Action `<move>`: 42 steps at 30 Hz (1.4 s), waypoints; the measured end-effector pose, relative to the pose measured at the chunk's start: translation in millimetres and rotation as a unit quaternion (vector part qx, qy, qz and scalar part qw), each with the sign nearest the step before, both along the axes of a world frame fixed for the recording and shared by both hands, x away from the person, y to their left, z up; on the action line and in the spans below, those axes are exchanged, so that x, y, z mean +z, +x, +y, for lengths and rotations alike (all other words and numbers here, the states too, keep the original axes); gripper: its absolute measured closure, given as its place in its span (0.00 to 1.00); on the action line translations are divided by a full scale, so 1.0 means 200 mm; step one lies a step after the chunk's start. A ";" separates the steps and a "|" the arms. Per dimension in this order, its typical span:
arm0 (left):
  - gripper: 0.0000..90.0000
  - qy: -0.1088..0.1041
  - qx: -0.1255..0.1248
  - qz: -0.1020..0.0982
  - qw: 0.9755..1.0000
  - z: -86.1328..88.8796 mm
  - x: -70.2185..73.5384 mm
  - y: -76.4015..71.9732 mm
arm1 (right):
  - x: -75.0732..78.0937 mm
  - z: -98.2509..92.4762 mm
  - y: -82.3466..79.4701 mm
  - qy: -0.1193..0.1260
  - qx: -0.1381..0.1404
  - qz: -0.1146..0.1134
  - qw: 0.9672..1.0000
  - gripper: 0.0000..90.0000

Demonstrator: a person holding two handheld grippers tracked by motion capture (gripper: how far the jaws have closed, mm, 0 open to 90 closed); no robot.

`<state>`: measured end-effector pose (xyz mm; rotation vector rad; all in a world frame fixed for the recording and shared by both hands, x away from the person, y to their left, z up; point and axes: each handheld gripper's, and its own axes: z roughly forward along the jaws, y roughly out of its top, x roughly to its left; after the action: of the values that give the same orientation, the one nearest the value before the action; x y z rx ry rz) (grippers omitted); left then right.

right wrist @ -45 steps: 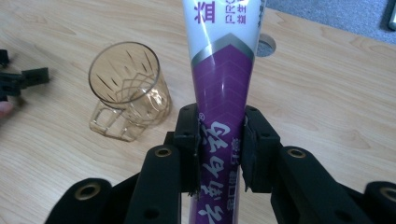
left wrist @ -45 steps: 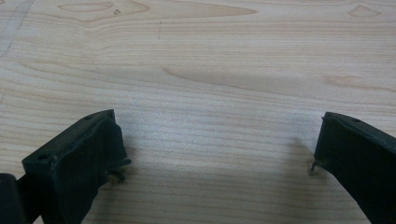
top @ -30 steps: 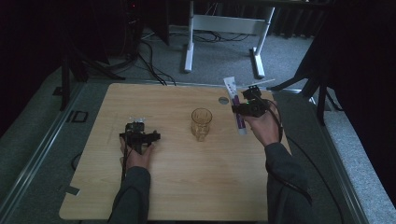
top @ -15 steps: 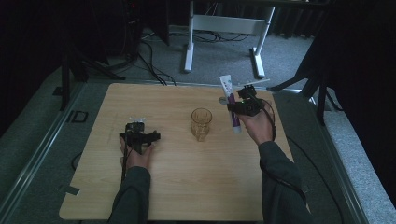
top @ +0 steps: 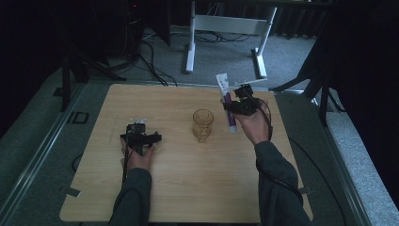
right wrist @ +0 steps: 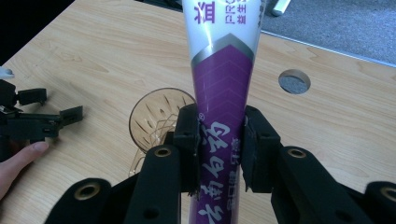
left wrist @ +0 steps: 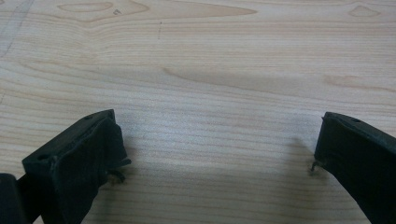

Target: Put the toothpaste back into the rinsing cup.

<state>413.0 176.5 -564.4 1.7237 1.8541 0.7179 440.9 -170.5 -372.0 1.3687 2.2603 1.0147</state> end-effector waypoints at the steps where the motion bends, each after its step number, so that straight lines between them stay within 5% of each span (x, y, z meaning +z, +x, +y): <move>1: 0.00 0.000 0.000 0.000 1.000 0.00 0.00 0.00 | 0.00 0.00 0.00 -0.001 0.000 0.000 1.000 0.79; 25: 0.00 0.000 -0.001 0.000 1.000 0.00 0.00 0.00 | -0.05 0.07 0.08 -0.007 -0.004 0.009 1.000 0.79; 42: 0.00 0.000 -0.002 0.000 1.000 0.00 0.00 0.00 | -0.01 0.14 0.10 0.003 0.000 0.002 1.000 0.78</move>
<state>413.5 176.1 -564.5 1.7266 1.8499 0.7157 461.4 -142.4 -373.8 1.3741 2.2608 1.0199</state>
